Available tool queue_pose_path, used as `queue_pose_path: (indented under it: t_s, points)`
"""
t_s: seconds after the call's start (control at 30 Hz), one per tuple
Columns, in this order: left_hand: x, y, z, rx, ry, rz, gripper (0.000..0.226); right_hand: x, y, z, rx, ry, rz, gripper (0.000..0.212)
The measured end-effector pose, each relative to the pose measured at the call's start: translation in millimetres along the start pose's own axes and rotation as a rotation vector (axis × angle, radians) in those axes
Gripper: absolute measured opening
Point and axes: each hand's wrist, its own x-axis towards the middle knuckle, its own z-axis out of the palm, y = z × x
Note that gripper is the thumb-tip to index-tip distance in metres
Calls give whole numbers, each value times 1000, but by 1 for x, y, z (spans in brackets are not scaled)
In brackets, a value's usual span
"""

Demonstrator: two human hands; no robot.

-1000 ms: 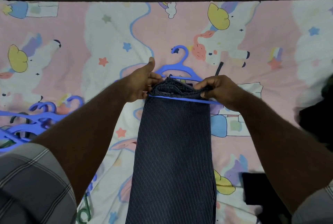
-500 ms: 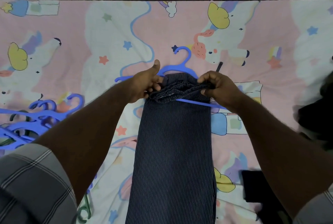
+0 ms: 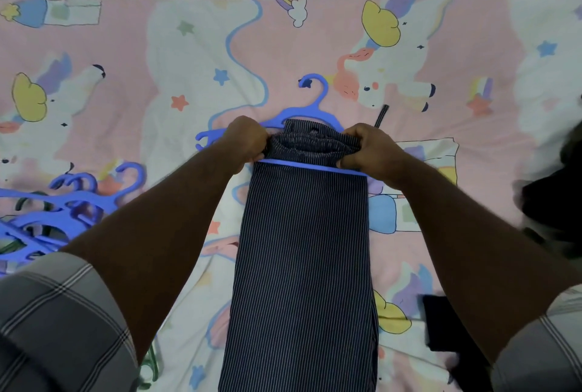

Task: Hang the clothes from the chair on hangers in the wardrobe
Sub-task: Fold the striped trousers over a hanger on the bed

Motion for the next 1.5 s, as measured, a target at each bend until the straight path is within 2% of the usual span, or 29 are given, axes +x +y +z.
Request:
queue_pose_path:
  t_s: [0.1, 0.27, 0.4, 0.5, 0.7, 0.77, 0.87, 0.97, 1.07, 1.13, 1.23, 1.33, 1.5]
  points:
    - [0, -3, -4, -190, -38, -120, 18, 6, -4, 0, 37, -21, 26, 48]
    - [-4, -3, -19, -428, -190, -270, 50, 11, 4, -2, 271, -31, 71, 40]
    - [-3, -8, -27, -541, -248, -277, 58, 11, 7, -4, 402, -59, 71, 45]
    - [-2, -14, -29, -549, -304, -255, 68, 11, 9, -2, 528, -85, 66, 45]
    - [-6, -21, -39, -403, -502, -148, 90, 11, 10, -2, 734, -128, 81, 38]
    - [-7, -24, -35, -379, -519, -111, 79, 9, 9, -2, 763, -133, 83, 37]
    - [-10, -27, -32, -308, -590, -10, 43, 7, 7, -2, 810, -137, 87, 38]
    - [-9, -34, -30, -151, -652, 114, 40, 4, 5, -2, 821, -148, 87, 38]
    - [-8, -40, -26, -157, -436, 134, 28, 1, 2, -1, 827, -159, 92, 38]
    - [-13, -39, -25, -230, -384, 105, 20, -2, 1, -2, 847, -168, 98, 37]
    - [-16, -43, -26, -283, -393, 88, 20, -9, 0, -7, 939, -201, 144, 34]
    - [-21, -48, -28, -346, -390, 82, 24, -13, 1, -10, 924, -197, 196, 44]
    - [-36, -49, -29, -442, -351, 108, 31, -28, -6, -8, 875, -175, 167, 61]
